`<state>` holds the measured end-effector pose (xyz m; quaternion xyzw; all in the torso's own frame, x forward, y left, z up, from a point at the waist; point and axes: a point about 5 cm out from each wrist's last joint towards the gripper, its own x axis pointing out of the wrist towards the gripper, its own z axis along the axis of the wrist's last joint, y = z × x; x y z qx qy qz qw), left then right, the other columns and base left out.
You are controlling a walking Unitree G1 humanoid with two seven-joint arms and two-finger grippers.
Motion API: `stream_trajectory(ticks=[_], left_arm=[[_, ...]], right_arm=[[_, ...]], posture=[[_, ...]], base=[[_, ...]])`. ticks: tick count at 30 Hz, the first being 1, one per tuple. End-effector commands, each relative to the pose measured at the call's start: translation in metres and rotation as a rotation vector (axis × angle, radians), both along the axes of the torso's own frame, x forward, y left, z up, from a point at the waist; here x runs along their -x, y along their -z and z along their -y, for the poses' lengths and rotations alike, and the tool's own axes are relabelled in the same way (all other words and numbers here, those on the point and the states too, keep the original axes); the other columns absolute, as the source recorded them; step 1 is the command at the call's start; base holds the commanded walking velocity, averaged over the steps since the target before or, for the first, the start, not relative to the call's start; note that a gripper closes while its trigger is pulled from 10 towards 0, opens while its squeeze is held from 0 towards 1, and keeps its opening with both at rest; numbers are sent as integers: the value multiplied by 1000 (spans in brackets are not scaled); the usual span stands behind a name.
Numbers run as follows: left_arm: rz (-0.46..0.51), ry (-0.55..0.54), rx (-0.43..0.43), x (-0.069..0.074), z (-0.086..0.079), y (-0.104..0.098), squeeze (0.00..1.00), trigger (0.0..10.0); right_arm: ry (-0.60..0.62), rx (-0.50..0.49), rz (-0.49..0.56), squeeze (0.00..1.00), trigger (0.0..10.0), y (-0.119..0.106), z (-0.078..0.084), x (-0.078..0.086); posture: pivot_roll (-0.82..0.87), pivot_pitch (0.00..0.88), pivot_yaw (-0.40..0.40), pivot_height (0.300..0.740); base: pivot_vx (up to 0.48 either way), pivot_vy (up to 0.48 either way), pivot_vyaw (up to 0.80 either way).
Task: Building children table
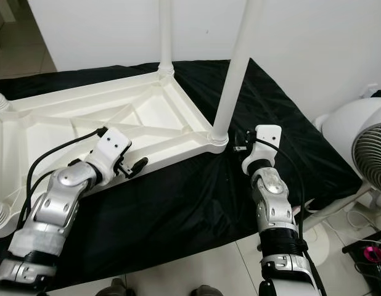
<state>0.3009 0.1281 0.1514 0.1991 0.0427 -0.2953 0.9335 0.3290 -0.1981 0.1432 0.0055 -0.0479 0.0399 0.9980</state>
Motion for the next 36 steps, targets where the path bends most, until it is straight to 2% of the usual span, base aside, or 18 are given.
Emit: stream_trajectory(ticks=[1,2,3,5,14,16,18,20,22,25,31,34,35,36], left_arm=[[18,52,18,6,4,-2,0,10000],[18,52,18,6,4,-2,0,10000],[10,120,47,13,8,-3,0,10000],[-27,182,33,22,11,4,0,10000],[-70,147,-12,23,6,13,0,10000],[-92,122,-37,23,2,19,0,10000],[-136,45,-63,19,-4,29,0,10000],[-136,45,-63,19,-4,29,0,10000],[-201,-64,-66,13,-10,38,0,10000],[-205,-73,-70,13,-11,39,0,10000],[-208,-202,-57,5,-19,39,0,10000],[-205,-224,-57,3,-20,38,0,10000],[-200,-269,-27,1,-21,34,0,10000],[-200,-269,-27,1,-21,34,0,10000]], right_arm=[[-12,-8,1,0,10000,1,-1,-1],[-12,-8,1,0,10000,1,-1,-1],[-19,-6,-1,0,10000,2,-3,0],[-32,-8,-3,0,10000,5,-9,0],[-35,-13,-1,0,10000,8,-11,2],[-32,-14,-3,0,10000,9,-11,3],[-28,-15,-7,0,10000,10,-11,4],[-28,-15,-7,0,10000,10,-11,4],[-28,-16,-5,0,10000,10,-12,3],[-28,-16,-5,0,10000,10,-12,3],[-25,-17,-1,0,10000,10,-13,3],[-25,-17,-1,0,10000,10,-13,3],[-22,-18,1,0,10000,9,-13,3],[-22,-18,1,0,10000,9,-13,3]], posture=[[-47,30,-5,740],[-47,30,-5,740],[-43,30,-5,740],[-42,32,-1,740],[-43,33,3,740],[-43,33,3,740],[-45,33,5,740],[-45,33,5,740],[-47,33,4,740],[-47,33,4,740],[-48,33,4,740],[-48,33,4,740],[-50,30,7,740],[-50,30,7,740]], base=[[0,0,0],[0,0,0],[0,0,0],[0,0,0],[0,0,0],[0,0,0],[0,0,0],[0,0,0],[0,0,0],[0,0,0],[0,0,0],[0,0,0],[0,0,0],[0,0,0]])
